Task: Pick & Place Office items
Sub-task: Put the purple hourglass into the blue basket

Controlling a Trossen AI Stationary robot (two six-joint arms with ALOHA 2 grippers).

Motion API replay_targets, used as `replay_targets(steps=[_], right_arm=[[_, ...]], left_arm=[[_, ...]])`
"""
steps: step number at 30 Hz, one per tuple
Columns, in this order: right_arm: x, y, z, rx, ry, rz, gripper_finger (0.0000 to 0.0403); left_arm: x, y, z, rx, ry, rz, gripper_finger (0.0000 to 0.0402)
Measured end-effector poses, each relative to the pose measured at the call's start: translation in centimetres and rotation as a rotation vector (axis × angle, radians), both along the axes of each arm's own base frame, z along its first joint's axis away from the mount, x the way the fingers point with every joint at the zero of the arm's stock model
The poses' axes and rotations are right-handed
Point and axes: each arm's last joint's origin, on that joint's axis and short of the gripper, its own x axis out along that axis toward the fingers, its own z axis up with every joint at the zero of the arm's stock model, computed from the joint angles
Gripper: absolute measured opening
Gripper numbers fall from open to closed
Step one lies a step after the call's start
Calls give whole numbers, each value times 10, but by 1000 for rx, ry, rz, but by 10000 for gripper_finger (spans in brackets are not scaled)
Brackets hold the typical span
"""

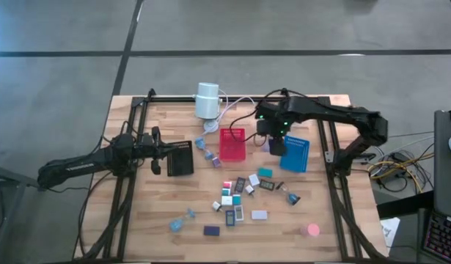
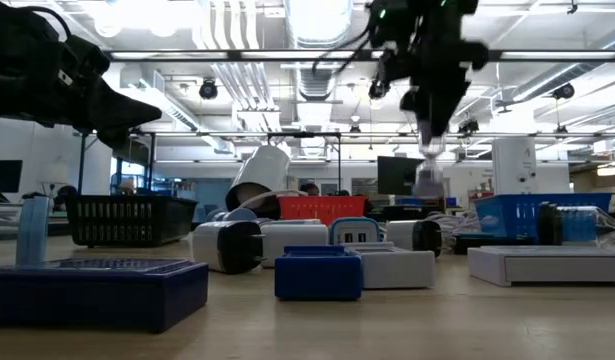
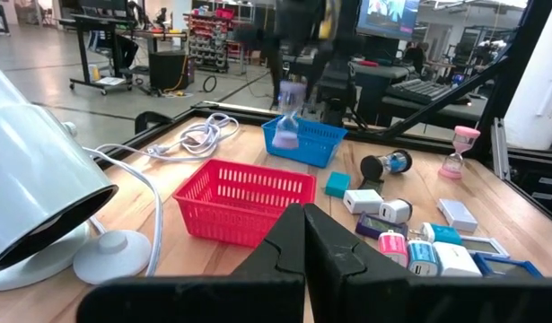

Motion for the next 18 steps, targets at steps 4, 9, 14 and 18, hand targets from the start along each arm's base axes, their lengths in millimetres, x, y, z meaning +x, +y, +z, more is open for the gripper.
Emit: replay_targets(steps=[4, 9, 14, 18], right_arm=[[-20, 6, 25, -9, -69, -88, 195], [-49, 15, 45, -20, -71, -159, 195], [-80, 25, 62, -24, -173, -170, 195], [-103, 33, 67, -29, -262, -211, 195]], left_arm=[[0, 0, 0, 0, 1, -1, 0], [0, 0, 0, 0, 2, 0, 0], [0, 0, 0, -1, 2, -1, 0], [0, 0, 0, -1, 2, -1, 0]])
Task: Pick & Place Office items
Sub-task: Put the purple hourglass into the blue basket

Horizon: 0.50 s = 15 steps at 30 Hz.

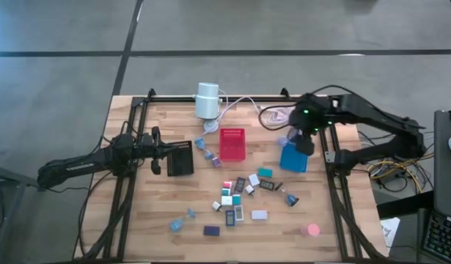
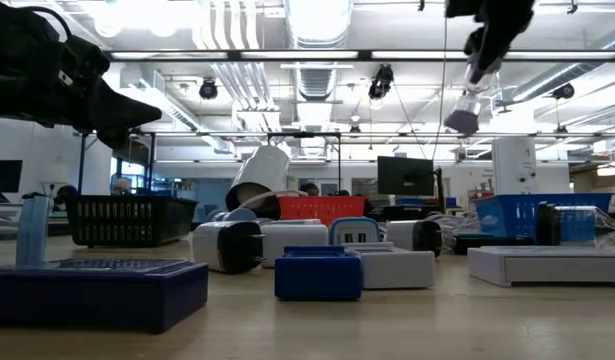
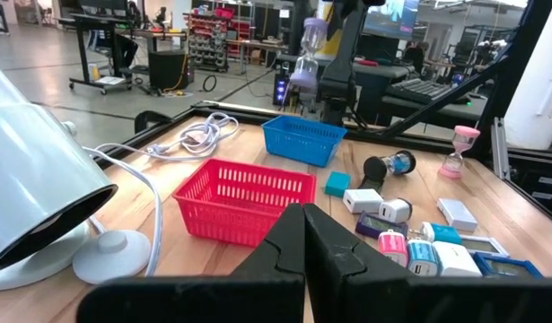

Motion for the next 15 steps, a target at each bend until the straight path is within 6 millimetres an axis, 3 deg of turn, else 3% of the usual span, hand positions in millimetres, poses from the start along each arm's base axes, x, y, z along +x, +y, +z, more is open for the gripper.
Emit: replay_targets(steps=[4, 15], right_arm=[[-19, 6, -7, 8, -42, -38, 195], [-58, 21, -58, 88, -189, -32, 195]], left_arm=[[0, 0, 0, 0, 0, -1, 0], [0, 0, 0, 0, 0, -1, 0]])
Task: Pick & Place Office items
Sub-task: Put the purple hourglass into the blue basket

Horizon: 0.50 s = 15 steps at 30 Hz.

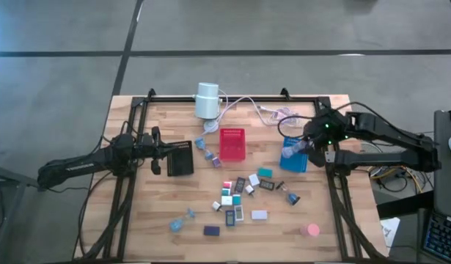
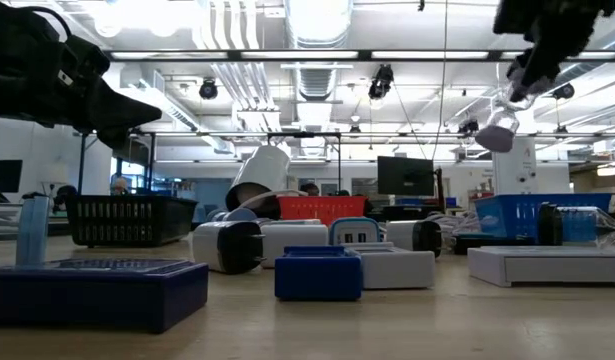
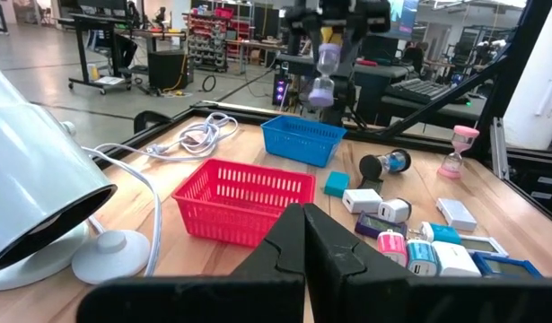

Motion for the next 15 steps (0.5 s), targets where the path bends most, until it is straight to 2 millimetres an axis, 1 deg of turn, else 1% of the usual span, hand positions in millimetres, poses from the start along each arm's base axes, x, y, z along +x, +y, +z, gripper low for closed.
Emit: replay_targets(steps=[4, 7, 15], right_arm=[[-11, 4, -21, 11, -5, -6, 195], [-15, 6, -32, 37, -64, 20, 195], [-30, 12, -27, 41, -182, 4, 195]], left_arm=[[0, 0, 0, 0, 0, 0, 0], [0, 0, 0, 0, 0, 0, 0], [0, 0, 0, 0, 0, 0, 0]])
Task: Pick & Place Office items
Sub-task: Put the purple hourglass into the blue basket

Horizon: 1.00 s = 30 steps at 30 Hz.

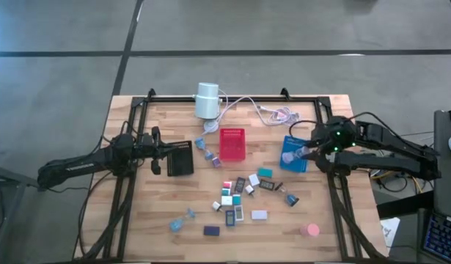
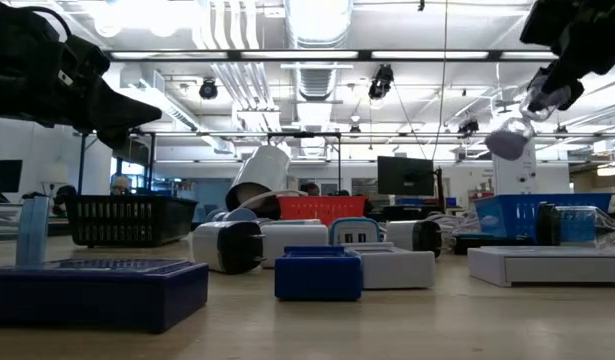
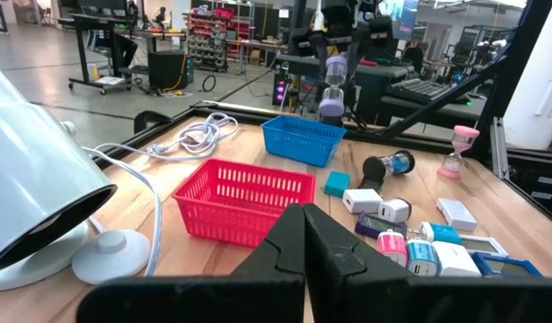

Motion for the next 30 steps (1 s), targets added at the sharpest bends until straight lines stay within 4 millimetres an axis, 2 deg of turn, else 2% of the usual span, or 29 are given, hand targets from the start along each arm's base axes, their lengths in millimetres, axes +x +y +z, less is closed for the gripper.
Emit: replay_targets(steps=[5, 10, 16, 20, 25, 30], right_arm=[[-4, 1, 8, 7, -128, -40, 195], [-5, 2, 11, 21, -135, -56, 195], [1, -1, 18, 56, -127, -89, 195], [5, -4, 37, 19, -37, -151, 195], [16, -11, 61, -18, 180, -200, 195], [41, -20, 68, -36, 427, -184, 195]], left_arm=[[0, 0, 0, 0, 0, 0, 0], [0, 0, 0, 0, 0, 0, 0], [0, 0, 0, 0, 0, 0, 0], [0, 0, 0, 0, 0, 0, 0], [0, 0, 0, 0, 0, 1, 0], [0, 0, 0, 7, 1, 1, 0]])
